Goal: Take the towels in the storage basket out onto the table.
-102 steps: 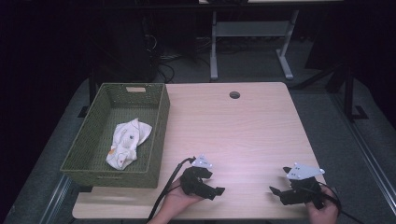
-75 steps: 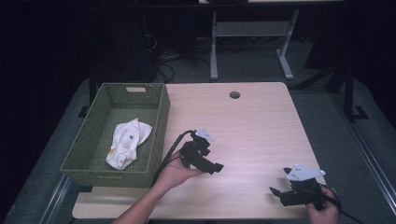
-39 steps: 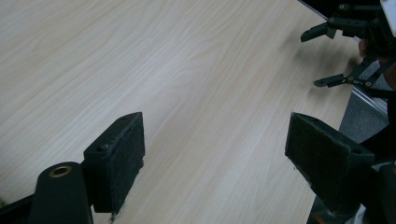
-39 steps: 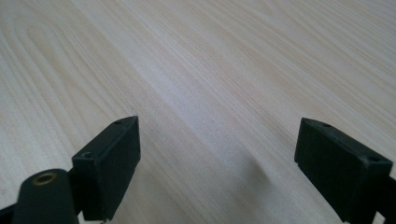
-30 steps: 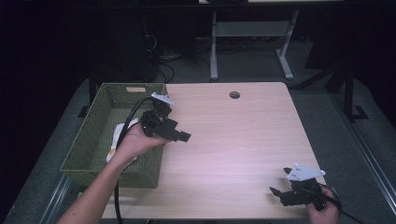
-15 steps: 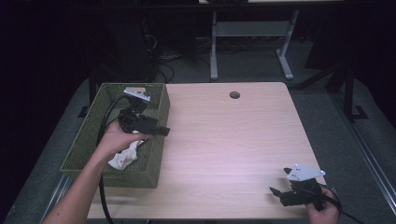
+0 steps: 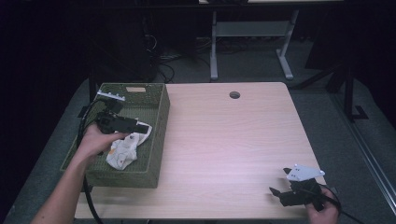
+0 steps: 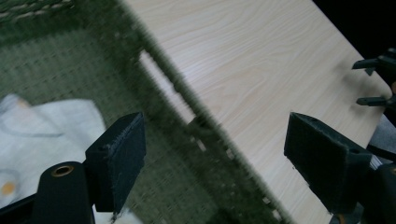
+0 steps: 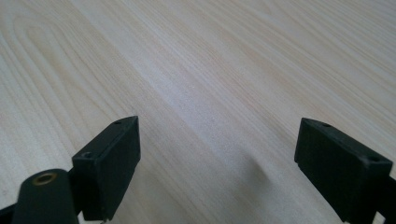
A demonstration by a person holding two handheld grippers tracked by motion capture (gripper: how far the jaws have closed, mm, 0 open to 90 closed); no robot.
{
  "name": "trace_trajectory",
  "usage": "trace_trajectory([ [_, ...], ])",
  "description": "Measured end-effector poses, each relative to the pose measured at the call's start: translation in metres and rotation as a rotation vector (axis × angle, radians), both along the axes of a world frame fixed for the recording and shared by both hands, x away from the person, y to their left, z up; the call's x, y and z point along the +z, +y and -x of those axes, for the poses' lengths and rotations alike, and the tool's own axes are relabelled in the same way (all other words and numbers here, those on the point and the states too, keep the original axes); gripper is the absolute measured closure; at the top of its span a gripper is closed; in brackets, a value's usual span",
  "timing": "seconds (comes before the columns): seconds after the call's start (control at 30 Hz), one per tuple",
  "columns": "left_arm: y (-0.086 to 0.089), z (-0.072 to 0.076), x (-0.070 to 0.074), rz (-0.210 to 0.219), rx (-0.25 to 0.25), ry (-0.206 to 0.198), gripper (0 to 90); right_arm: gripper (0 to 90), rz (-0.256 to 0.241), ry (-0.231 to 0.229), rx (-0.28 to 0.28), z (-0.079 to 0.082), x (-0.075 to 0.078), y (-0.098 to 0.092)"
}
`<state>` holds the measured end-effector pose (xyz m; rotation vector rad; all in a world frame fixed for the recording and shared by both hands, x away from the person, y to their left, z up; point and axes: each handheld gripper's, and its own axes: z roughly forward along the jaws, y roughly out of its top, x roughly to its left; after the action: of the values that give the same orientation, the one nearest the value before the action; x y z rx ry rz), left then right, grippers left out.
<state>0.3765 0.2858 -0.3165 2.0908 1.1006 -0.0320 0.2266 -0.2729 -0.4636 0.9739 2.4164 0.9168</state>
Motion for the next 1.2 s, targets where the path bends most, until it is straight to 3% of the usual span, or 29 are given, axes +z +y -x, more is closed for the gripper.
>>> trace_trajectory([
  [0.07, 0.009, 0.0, -0.004, -0.007, 0.026, 0.01, 20.4, 14.0, 0.001, 0.002, -0.001, 0.0, 0.0, 0.0],
  [0.1, 0.015, -0.001, -0.006, -0.013, 0.042, 0.015, 20.4, 14.0, 0.029, -0.009, 0.018, -0.001, 0.0, -0.001],
  [0.23, 0.031, -0.002, -0.014, -0.03, 0.087, 0.027, 20.5, 14.0, 0.03, -0.009, 0.017, -0.001, 0.0, -0.001],
  [0.27, 0.033, -0.002, -0.015, -0.042, 0.091, 0.031, 20.5, 14.0, 0.003, 0.005, -0.001, 0.0, 0.0, 0.001],
  [0.5, 0.042, -0.004, -0.026, -0.091, 0.116, 0.054, 23.3, 14.0, 0.003, 0.004, 0.001, 0.0, 0.0, 0.002],
  [0.6, 0.044, -0.006, -0.034, -0.153, 0.128, 0.071, 23.8, 14.0, 0.021, -0.009, 0.013, -0.001, 0.0, -0.001],
  [0.63, 0.044, -0.006, -0.034, -0.153, 0.128, 0.071, 23.8, 14.0, 0.021, -0.009, 0.013, -0.001, 0.0, -0.001],
  [0.87, 0.048, -0.01, -0.052, -0.289, 0.192, 0.12, 28.4, 14.0, -0.001, 0.003, 0.006, 0.0, 0.0, 0.002],
  [1.03, 0.042, -0.01, -0.064, -0.394, 0.172, 0.137, 31.9, 14.0, 0.003, 0.004, 0.009, 0.0, 0.0, 0.002],
  [1.2, 0.039, -0.012, -0.074, -0.472, 0.171, 0.163, 37.4, 14.0, 0.005, 0.0, 0.013, 0.001, 0.0, 0.002],
])
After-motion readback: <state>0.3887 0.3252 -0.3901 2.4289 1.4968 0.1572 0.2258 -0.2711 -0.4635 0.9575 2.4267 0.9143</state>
